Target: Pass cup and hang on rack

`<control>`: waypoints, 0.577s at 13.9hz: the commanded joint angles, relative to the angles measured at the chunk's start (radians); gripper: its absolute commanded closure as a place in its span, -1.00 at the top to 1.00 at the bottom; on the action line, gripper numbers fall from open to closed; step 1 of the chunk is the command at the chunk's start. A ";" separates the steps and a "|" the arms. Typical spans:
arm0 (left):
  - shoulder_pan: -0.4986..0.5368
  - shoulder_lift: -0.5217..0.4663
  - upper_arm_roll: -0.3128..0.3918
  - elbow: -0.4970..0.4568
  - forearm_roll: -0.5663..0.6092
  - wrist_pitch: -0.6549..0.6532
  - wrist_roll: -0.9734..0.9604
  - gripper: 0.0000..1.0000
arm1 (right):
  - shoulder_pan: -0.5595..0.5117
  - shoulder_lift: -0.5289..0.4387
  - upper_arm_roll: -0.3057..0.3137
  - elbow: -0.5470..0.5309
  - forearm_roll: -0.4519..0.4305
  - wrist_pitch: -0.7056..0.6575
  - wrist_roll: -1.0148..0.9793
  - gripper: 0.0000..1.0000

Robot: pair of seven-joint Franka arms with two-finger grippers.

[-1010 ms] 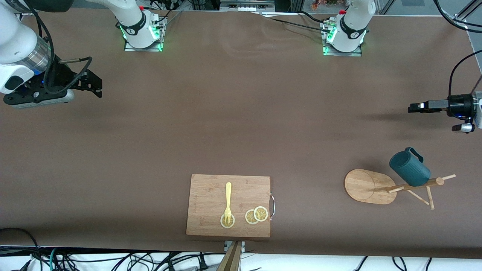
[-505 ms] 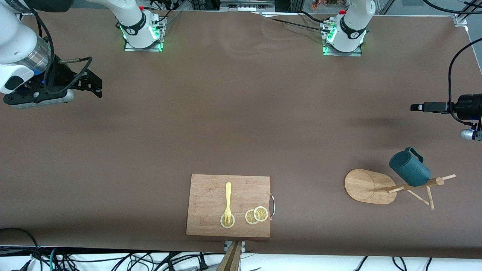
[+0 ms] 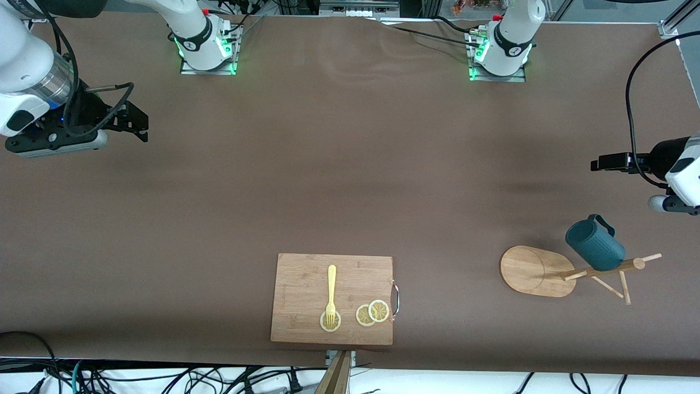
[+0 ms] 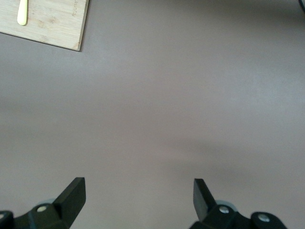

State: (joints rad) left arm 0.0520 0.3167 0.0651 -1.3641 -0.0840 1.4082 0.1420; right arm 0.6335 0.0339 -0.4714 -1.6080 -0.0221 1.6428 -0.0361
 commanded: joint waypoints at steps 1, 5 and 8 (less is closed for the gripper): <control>-0.035 -0.053 -0.005 0.008 0.082 0.025 -0.004 1.00 | 0.011 0.003 -0.010 0.013 0.002 -0.008 0.001 1.00; -0.030 -0.053 -0.008 0.091 0.087 -0.030 -0.007 1.00 | 0.009 0.003 -0.010 0.013 0.002 -0.009 0.001 1.00; -0.049 -0.070 -0.005 0.097 0.075 -0.069 -0.062 1.00 | 0.009 0.003 -0.010 0.013 0.002 -0.008 0.001 1.00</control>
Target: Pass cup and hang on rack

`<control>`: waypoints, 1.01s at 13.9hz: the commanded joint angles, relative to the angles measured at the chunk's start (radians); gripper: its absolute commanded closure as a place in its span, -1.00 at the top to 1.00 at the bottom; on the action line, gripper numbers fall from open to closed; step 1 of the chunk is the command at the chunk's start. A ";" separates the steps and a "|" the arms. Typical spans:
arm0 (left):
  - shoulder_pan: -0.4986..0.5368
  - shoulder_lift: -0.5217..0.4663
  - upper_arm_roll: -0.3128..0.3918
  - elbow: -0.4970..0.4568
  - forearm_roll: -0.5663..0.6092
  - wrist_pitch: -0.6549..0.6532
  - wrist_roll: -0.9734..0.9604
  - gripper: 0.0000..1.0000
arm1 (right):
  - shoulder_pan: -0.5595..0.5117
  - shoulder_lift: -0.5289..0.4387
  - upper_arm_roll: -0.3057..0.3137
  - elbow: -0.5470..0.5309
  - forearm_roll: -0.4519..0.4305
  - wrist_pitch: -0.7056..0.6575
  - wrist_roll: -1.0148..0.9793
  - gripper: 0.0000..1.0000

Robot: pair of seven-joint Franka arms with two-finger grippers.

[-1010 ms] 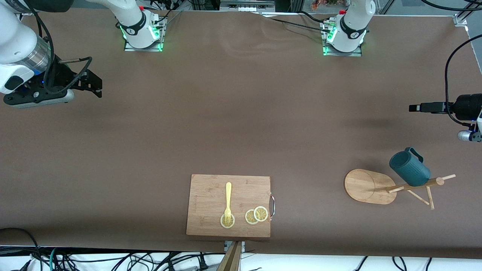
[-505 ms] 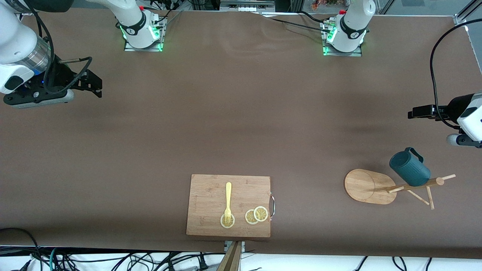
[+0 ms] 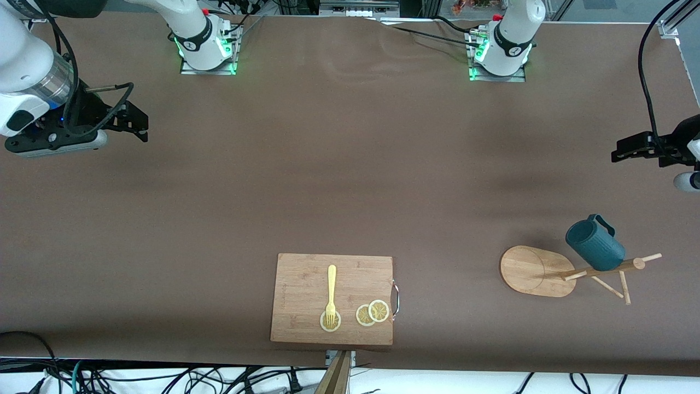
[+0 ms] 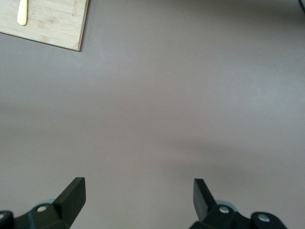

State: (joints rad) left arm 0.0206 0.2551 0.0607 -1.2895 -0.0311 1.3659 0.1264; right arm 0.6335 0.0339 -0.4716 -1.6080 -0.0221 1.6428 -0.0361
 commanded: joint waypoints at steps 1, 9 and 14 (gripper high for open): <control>-0.027 -0.045 0.001 -0.003 0.022 -0.028 -0.086 1.00 | 0.009 0.003 -0.010 0.013 0.002 -0.009 0.002 1.00; -0.041 -0.108 -0.039 -0.103 0.023 -0.025 -0.172 1.00 | 0.009 0.001 -0.010 0.013 0.002 -0.008 0.002 1.00; -0.041 -0.096 -0.039 -0.099 0.027 -0.025 -0.174 1.00 | 0.009 0.001 -0.010 0.013 0.002 -0.008 0.002 1.00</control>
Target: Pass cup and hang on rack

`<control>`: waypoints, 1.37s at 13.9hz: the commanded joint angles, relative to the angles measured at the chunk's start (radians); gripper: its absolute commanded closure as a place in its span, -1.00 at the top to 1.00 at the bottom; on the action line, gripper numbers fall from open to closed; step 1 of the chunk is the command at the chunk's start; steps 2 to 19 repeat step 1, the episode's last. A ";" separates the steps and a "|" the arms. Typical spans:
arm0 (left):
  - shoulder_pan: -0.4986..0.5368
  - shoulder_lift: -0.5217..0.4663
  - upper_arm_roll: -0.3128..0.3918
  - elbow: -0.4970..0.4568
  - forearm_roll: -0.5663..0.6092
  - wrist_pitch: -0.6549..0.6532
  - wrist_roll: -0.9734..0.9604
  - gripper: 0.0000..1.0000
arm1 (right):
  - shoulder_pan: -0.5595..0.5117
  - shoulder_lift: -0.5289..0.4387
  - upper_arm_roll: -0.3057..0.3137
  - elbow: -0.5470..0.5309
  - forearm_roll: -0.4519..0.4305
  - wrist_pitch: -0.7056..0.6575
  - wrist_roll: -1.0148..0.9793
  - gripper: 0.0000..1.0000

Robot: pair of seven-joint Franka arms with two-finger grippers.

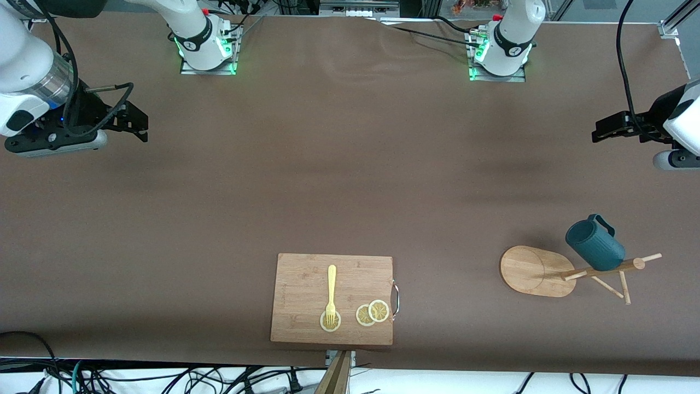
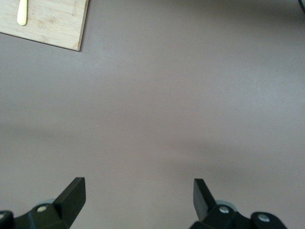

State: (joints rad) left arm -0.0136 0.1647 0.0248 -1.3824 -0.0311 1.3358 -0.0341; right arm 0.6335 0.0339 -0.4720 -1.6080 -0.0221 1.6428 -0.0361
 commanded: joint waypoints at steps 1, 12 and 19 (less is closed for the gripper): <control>-0.005 -0.004 -0.003 -0.006 0.026 0.005 -0.013 1.00 | 0.009 0.003 -0.010 0.013 0.002 -0.008 0.002 1.00; -0.005 -0.004 -0.003 -0.006 0.026 0.005 -0.013 1.00 | 0.009 0.003 -0.010 0.013 0.002 -0.008 0.002 1.00; -0.005 -0.004 -0.003 -0.006 0.026 0.005 -0.013 1.00 | 0.009 0.003 -0.010 0.013 0.002 -0.008 0.002 1.00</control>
